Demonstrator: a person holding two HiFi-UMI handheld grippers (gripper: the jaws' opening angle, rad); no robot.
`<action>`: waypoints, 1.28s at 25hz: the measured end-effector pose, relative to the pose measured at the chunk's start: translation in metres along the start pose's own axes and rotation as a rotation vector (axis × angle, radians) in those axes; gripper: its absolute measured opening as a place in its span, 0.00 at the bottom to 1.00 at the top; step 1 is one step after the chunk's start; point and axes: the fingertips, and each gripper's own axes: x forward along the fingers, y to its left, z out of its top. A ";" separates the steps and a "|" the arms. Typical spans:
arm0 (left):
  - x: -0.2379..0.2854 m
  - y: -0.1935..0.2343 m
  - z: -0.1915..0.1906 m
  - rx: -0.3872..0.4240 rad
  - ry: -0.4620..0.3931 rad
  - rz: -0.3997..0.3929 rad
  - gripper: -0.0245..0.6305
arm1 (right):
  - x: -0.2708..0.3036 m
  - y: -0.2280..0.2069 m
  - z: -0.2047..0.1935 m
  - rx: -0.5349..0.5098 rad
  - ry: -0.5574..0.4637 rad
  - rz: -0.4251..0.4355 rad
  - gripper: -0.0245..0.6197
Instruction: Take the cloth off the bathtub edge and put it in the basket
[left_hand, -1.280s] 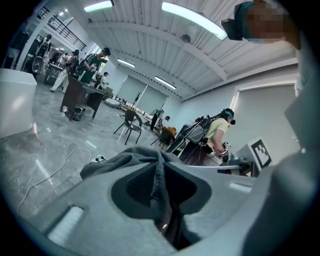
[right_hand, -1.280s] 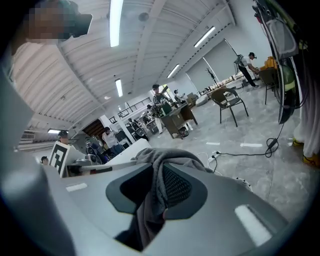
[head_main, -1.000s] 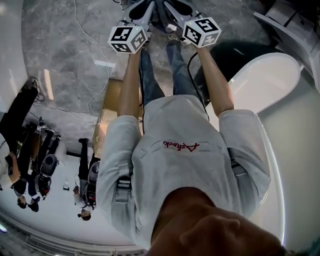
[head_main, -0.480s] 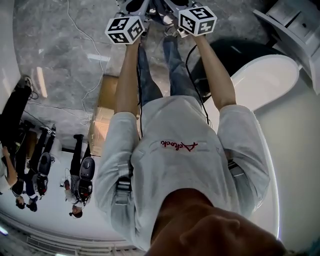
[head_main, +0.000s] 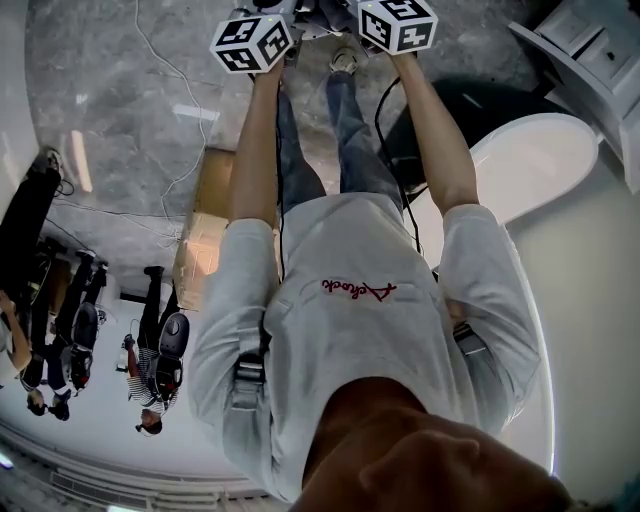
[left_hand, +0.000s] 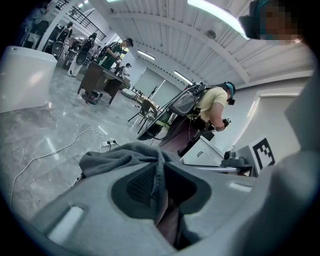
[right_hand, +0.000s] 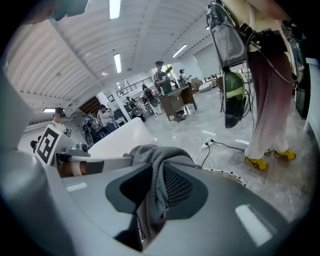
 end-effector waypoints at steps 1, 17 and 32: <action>0.002 0.000 -0.002 -0.005 0.003 0.004 0.12 | 0.001 -0.003 -0.001 -0.003 0.004 -0.011 0.17; 0.000 0.008 -0.055 -0.054 0.101 -0.004 0.12 | -0.017 -0.051 -0.107 0.110 0.182 -0.188 0.35; -0.036 -0.014 -0.026 0.062 0.091 0.008 0.14 | -0.036 -0.009 -0.049 0.039 0.040 -0.180 0.19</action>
